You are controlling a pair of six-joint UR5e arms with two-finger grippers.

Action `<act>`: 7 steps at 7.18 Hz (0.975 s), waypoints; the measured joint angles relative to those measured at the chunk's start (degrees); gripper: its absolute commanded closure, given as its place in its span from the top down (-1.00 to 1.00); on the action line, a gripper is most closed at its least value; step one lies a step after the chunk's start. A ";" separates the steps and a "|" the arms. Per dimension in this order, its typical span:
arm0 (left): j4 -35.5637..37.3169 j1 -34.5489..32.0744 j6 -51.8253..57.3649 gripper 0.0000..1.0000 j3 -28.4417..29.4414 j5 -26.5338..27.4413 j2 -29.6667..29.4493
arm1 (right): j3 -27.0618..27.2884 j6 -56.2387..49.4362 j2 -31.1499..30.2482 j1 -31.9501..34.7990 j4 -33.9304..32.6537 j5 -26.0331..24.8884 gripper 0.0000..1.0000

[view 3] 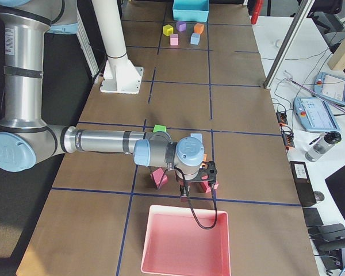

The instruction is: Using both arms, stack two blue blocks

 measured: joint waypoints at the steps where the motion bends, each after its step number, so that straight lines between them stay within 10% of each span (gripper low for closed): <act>1: 0.00 0.00 0.00 1.00 0.03 -0.02 -0.03 | 0.00 0.02 0.06 0.08 0.00 -0.10 0.99; 7: -0.01 0.09 -0.02 1.00 0.06 -0.03 -0.10 | 0.32 0.09 0.66 0.18 0.09 -0.37 0.99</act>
